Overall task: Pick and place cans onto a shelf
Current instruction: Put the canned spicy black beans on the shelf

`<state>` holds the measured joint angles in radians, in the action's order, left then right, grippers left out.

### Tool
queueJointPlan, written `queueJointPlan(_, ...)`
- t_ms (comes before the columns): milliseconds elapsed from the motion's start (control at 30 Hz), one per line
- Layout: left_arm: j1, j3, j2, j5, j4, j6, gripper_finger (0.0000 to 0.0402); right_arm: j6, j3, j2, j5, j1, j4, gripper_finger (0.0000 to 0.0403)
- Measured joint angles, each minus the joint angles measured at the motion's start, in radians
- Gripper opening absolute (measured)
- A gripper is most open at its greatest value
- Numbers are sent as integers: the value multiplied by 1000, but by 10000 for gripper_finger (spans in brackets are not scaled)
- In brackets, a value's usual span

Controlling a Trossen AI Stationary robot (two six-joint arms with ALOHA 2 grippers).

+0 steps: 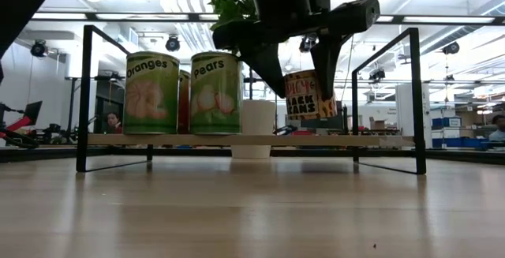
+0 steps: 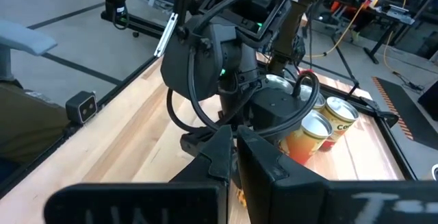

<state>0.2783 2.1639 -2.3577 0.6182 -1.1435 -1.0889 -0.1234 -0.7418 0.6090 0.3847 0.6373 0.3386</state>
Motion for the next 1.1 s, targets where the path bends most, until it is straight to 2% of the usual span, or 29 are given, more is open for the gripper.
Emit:
queueJointPlan(800, -13, 0, 0, 0, 17, 12, 278, 8, 0, 0, 1, 0, 3, 12)
queueJointPlan(1100, -15, 0, 0, -7, 19, 11, 305, 8, 0, 0, 1, 0, 3, 13)
